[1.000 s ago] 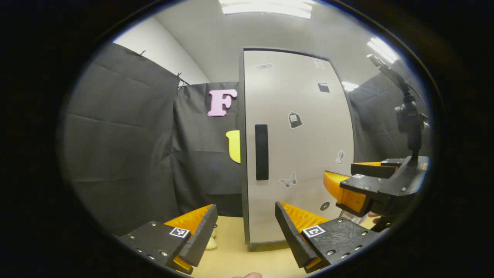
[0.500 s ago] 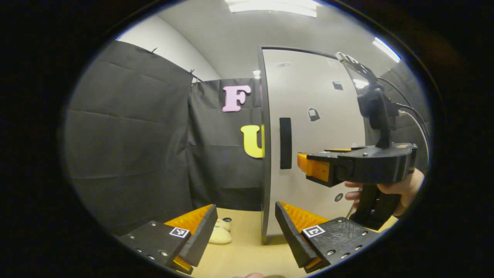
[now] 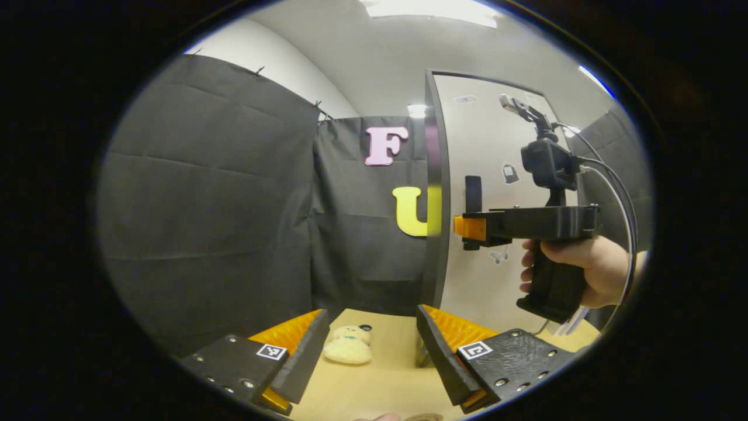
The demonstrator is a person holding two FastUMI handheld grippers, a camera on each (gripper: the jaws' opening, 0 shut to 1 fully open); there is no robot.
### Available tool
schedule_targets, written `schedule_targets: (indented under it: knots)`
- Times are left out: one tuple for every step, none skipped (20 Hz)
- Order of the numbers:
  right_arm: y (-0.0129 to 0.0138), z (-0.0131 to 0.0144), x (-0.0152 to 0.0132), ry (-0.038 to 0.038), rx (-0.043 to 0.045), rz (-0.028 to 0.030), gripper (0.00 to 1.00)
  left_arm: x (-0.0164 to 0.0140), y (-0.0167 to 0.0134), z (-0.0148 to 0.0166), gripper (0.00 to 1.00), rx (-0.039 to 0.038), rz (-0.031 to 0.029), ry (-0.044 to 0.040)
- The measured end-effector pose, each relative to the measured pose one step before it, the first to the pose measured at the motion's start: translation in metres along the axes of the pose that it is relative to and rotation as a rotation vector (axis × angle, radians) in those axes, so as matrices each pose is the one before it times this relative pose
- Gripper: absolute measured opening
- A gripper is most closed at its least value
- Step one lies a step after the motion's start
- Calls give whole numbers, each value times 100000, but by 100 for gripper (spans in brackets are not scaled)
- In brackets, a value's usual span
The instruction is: Open the cabinet door with the right hand, grasp the bottle in the cabinet with the left hand and place it on the coaster, then close the cabinet door with the right hand.
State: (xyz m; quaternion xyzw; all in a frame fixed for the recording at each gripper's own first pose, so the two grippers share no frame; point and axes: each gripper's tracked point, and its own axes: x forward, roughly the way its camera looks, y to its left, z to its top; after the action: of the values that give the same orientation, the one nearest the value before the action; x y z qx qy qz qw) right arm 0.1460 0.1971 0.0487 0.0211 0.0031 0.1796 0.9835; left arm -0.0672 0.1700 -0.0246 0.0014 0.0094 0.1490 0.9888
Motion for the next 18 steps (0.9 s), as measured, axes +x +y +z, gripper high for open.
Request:
schedule_targets:
  knots:
    - [295, -184, 155, 1263, -1321, 544, 75, -26, 256, -67, 89, 149, 690, 232]
    - [-485, -293, 150, 1645, -2296, -2966, 64, 15, 237, -94, 89, -40, 456, 31]
    - [-360, -314, -24, 1500, -1958, -1147, 57, -93, 305, -31, 89, -8, 734, 66]
    - [-30, 91, 344, -506, -336, -560, 39, -166, 355, -74, 89, 41, 906, 233]
    - [-10, -101, -205, 880, -608, 603, 37, -102, 421, -46, 89, -330, 972, -254]
    - [-3, 106, -18, 154, -472, 1020, 33, -56, 314, -41, 89, -627, 890, 16]
    - [56, -191, -34, 1319, -467, 1372, 33, -186, 20, -166, 90, -538, 163, 268]
    - [38, -6, -110, 724, 195, 1501, 30, -15, -3, 40, 90, -490, 31, 20]
    - [41, -137, 7, 1092, 638, 1603, 29, -15, 100, -27, 90, -153, 13, 61]
    - [-51, 30, -121, 445, 681, 1119, 27, -53, -68, 65, 89, 138, -321, -78]
    - [30, -71, -76, 365, -30, 569, 26, -52, -82, 156, 89, 460, -473, -362]
    - [24, 20, -213, -160, -847, 342, 25, 278, -74, 78, 89, 724, -424, -497]
    - [9, -58, -178, -37, -1021, 351, 24, 207, -129, 194, 89, 808, -608, -455]
    - [80, 17, -364, -260, -354, 861, 25, 342, -306, 145, 89, 814, -489, -331]
    - [217, -23, -321, -414, 396, 1281, 24, 242, -171, 80, 89, 674, -457, -224]
    - [48, 39, -316, -69, 246, 1508, 24, 60, -283, -141, 89, 223, -793, -194]
    - [-147, -24, -54, 328, 127, 1336, 24, -354, -280, -207, 89, -180, -881, -150]
    - [-121, -78, -46, 837, 106, 1281, 24, -488, -175, -305, 89, -94, -177, 1047]
